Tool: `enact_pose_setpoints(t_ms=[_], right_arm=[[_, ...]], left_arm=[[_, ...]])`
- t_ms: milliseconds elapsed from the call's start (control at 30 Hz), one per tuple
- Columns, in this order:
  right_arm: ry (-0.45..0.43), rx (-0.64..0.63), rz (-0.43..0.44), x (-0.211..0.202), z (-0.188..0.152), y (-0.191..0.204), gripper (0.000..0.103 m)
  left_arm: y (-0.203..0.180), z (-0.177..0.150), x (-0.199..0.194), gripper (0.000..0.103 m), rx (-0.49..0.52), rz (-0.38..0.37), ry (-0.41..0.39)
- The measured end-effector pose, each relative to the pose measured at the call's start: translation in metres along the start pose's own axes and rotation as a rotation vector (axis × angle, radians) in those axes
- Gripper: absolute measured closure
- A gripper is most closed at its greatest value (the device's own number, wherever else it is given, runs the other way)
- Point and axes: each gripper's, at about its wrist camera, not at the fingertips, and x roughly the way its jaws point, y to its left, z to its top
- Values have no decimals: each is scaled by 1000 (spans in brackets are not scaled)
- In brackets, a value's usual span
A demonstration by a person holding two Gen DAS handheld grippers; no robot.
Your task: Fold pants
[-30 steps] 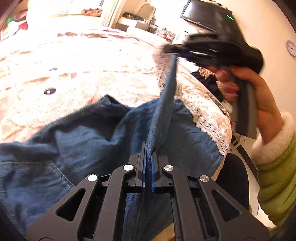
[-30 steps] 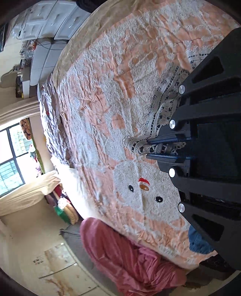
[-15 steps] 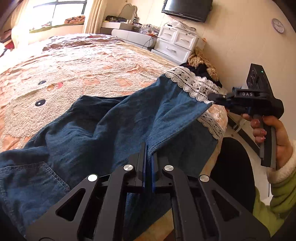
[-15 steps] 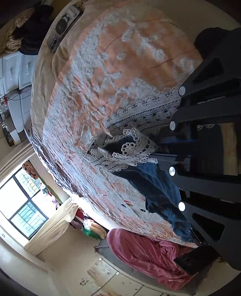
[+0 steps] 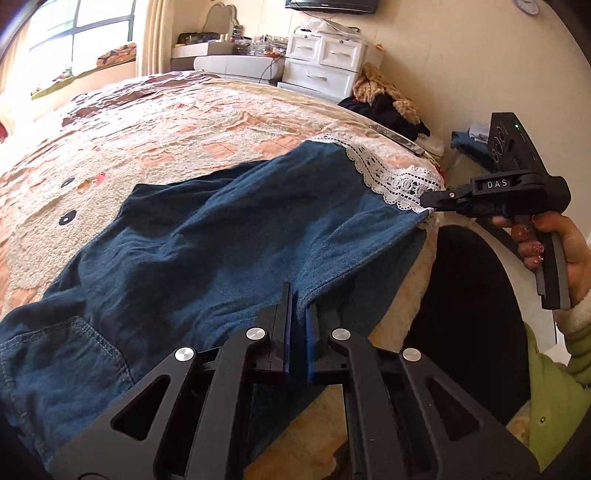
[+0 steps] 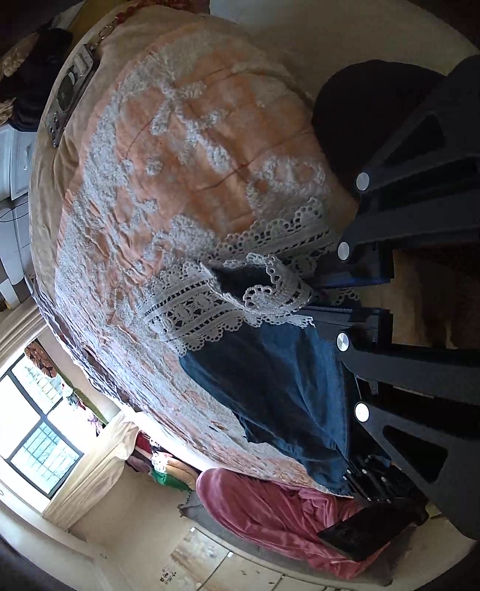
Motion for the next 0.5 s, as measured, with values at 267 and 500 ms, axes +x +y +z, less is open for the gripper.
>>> enact_pose_setpoints(t_ms=[267, 500], right_arm=[[53, -14, -13, -4, -7, -10, 88], [-13, 7, -7, -25, -4, -22, 73]], left_arm=[[-15, -9, 7, 101, 55, 31, 36], [-14, -13, 1, 101, 54, 33, 25]])
